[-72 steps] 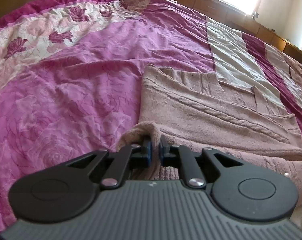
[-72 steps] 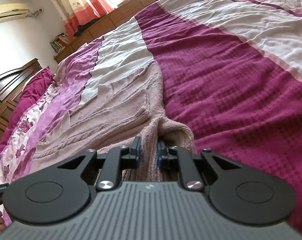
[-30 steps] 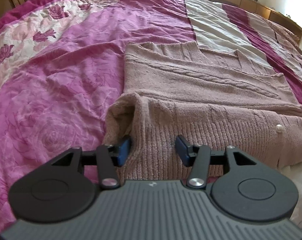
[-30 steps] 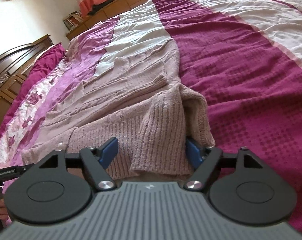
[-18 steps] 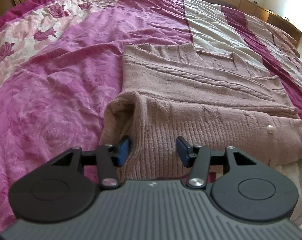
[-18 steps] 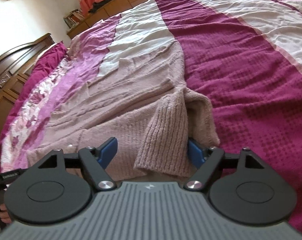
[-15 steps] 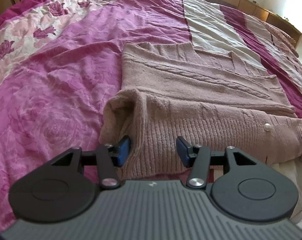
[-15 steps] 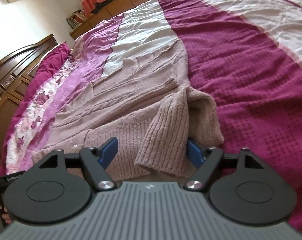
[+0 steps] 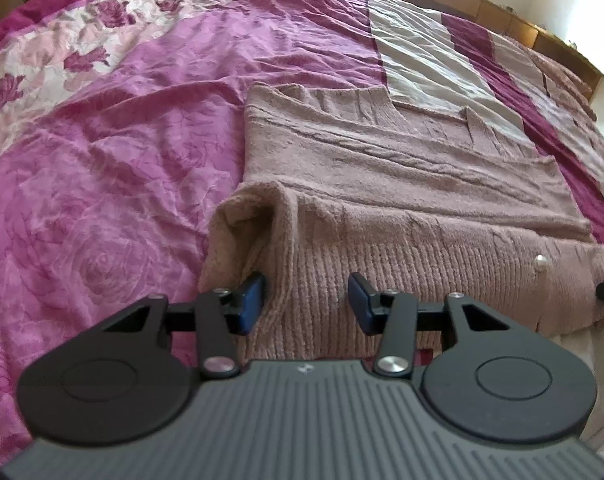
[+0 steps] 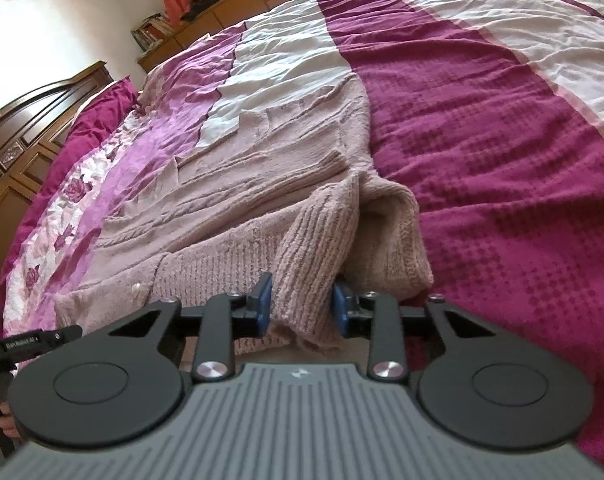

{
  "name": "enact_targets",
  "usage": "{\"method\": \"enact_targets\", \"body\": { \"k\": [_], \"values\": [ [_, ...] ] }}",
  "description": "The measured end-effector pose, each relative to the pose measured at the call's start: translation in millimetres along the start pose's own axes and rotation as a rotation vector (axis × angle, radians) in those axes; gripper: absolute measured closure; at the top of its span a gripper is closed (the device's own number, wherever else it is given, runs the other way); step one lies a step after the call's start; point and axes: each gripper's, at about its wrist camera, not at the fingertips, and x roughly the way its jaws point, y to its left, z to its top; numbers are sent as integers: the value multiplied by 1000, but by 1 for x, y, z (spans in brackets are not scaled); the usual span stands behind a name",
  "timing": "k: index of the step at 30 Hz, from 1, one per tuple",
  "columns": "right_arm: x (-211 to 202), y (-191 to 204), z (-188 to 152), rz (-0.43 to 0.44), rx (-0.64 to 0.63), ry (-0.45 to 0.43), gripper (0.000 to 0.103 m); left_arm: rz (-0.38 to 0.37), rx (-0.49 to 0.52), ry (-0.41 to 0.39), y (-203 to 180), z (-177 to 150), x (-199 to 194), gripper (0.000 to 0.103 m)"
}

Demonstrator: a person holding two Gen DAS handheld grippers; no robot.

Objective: Fold small clothes
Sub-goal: 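Open both tools and release the folded hem, then close both tools on the folded cardigan edge and lift it over the body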

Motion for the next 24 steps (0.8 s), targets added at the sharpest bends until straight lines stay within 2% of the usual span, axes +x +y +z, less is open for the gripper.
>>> {"method": "enact_targets", "body": {
  "k": [3, 9, 13, 14, 15, 16, 17, 18, 19, 21, 24],
  "values": [
    [3, -5, 1, 15, 22, 4, 66, -7, -14, -1, 2, 1, -1, 56],
    [1, -9, 0, 25, 51, 1, 66, 29, 20, -34, -3, -1, -12, 55],
    [4, -7, 0, 21, 43, 0, 66, 16, 37, -1, -3, -3, -3, 56],
    [4, -7, -1, 21, 40, -2, 66, 15, 40, -4, -3, -4, -1, 59],
    [4, -6, -1, 20, 36, -4, 66, 22, 49, -6, -4, -4, 0, 68],
    [4, -6, -2, 19, 35, -5, 68, 33, 57, -8, -5, -5, -1, 87],
    [2, -5, -2, 16, 34, -10, 73, 26, 56, -12, -4, -4, -3, 88],
    [0, -3, -2, 4, 21, -16, 82, 9, 46, -17, -3, -3, -6, 89],
    [-2, -2, -2, 1, 13, -22, 84, -11, 35, -23, -1, -2, -11, 90],
    [-9, -2, -1, 35, 26, -42, 86, -71, 0, -40, 3, 1, -19, 91],
    [-21, 0, 4, 111, 51, -89, 87, -182, -105, -65, 15, 9, -32, 91]
  ]
}}
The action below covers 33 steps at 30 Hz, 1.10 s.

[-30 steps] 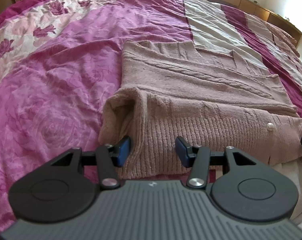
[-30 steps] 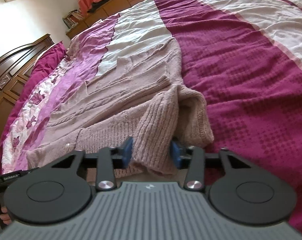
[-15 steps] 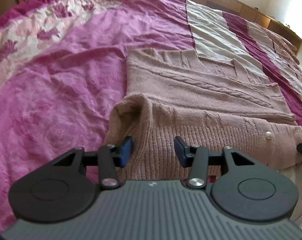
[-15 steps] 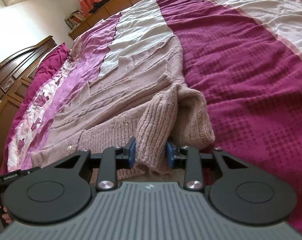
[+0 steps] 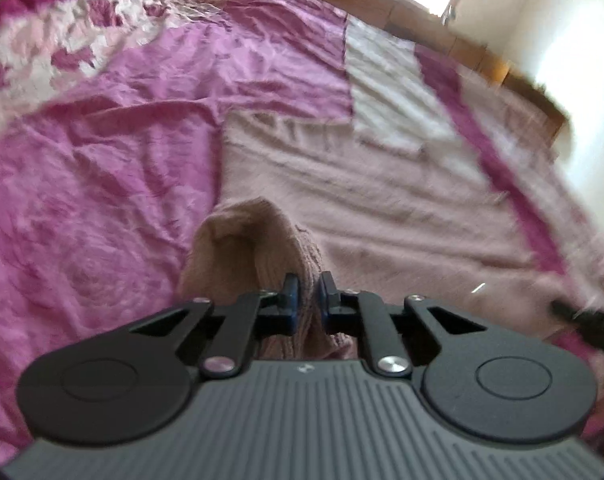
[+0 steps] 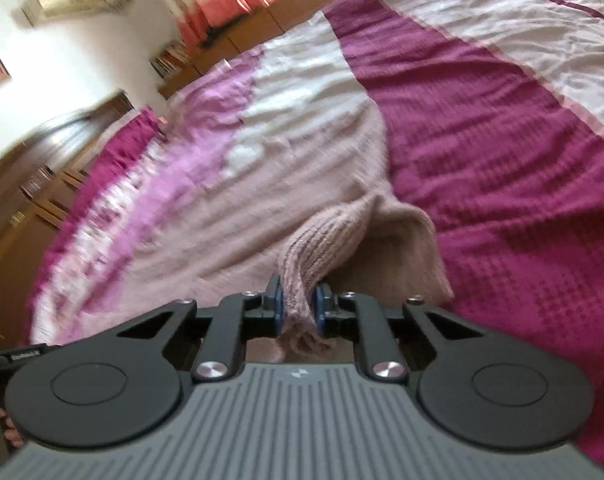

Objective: Fold small clothes
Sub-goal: 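Close both tools on the folded cardigan edge and lift it over the body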

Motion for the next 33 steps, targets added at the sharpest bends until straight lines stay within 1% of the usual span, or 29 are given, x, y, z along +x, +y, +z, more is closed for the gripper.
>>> {"method": "enact_targets", "body": {
  "k": [6, 9, 16, 22, 25, 27, 29, 33],
  "values": [
    [-14, 10, 21, 114, 37, -74, 87, -105, -119, -86, 2, 20, -18, 92],
    [-18, 19, 30, 141, 35, -111, 87, -128, -143, -135, -1, 30, -26, 92],
    [-24, 38, 60, 192, 21, -203, 88, -119, -122, -284, -15, 57, -44, 92],
    [-12, 49, 95, 208, 30, -276, 88, -86, -92, -377, -29, 91, -36, 92],
    [5, 49, 113, 202, 47, -300, 88, -52, -80, -393, -31, 108, -21, 92],
    [24, 48, 124, 190, 54, -294, 88, -16, -79, -387, -30, 118, -6, 92],
    [45, 49, 131, 160, 42, -285, 88, 12, -81, -367, -25, 125, 12, 92],
    [96, 44, 136, 83, 4, -248, 88, 65, -77, -302, -15, 133, 58, 92]
  ]
}}
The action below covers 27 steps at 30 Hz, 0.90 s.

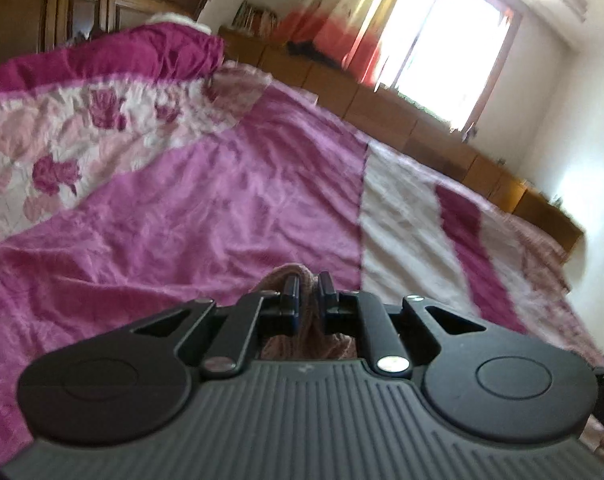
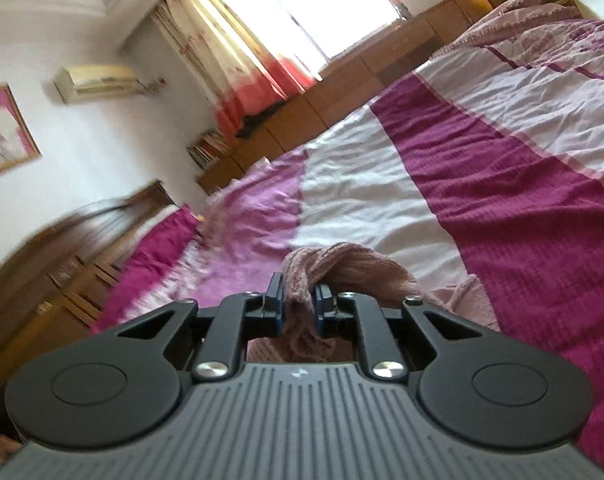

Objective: Fold small clothes
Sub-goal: 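Close both tools on the folded cardigan edge and lift it over the body, then open both tools and release the folded edge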

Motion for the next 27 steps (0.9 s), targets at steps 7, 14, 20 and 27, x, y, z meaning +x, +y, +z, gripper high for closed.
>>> {"method": "enact_targets", "body": {
  "k": [7, 14, 20, 27],
  "values": [
    [66, -33, -23, -168, 32, 70, 86, 108, 112, 102, 5, -24, 75, 91],
    [79, -59, -40, -213, 65, 129, 55, 160, 148, 180, 15, -37, 91, 72],
    [46, -56, -40, -168, 78, 138, 46, 107, 125, 197, 20, -36, 59, 55],
    [20, -39, -54, -154, -150, 227, 46, 25, 187, 252, 13, -50, 24, 55]
  ]
}}
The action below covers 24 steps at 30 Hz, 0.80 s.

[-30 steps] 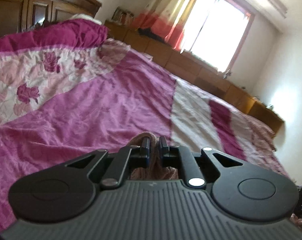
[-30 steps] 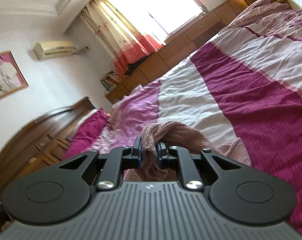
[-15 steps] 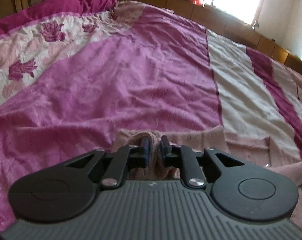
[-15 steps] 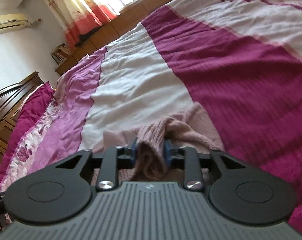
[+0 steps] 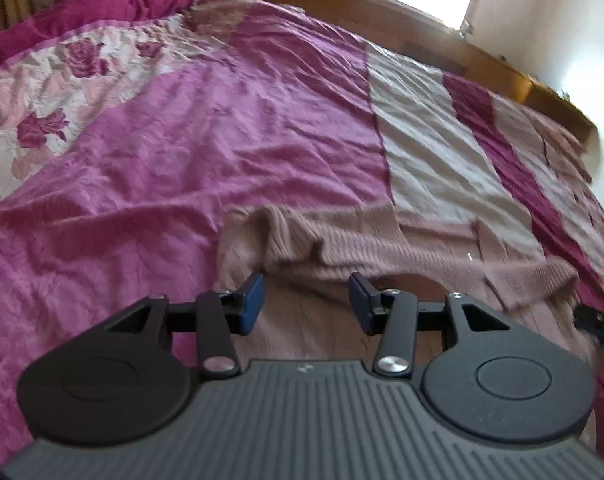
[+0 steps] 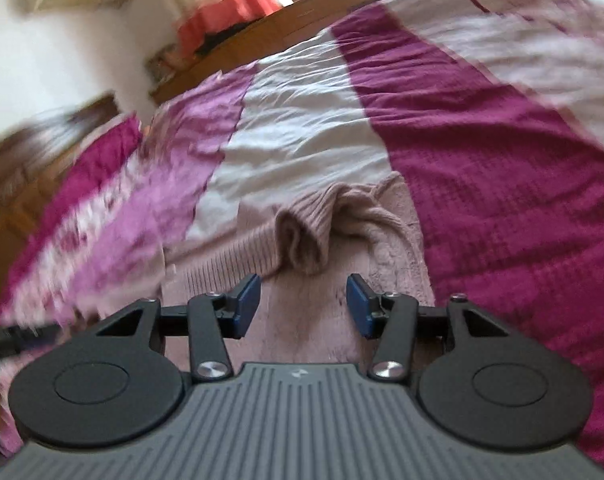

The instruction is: Fold small clothes

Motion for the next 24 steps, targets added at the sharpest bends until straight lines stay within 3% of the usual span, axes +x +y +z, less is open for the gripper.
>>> {"method": "enact_targets", "body": {
  "k": [7, 10, 14, 20, 24],
  "values": [
    [19, 24, -3, -60, -203, 35, 49, 44, 175, 104, -26, -13, 33, 56],
    [34, 31, 5, -86, -266, 50, 51, 64, 197, 83, -30, -5, 50, 56],
    [54, 35, 29, -118, -300, 37, 51, 122, 165, 21, -26, 16, 67, 56],
    [76, 22, 65, -172, -196, -28, 51, 213, 48, -20, -4, 44, 83, 56],
    [74, 15, 74, -168, -152, -57, 50, 202, 33, -21, 3, 47, 77, 56]
  ]
}}
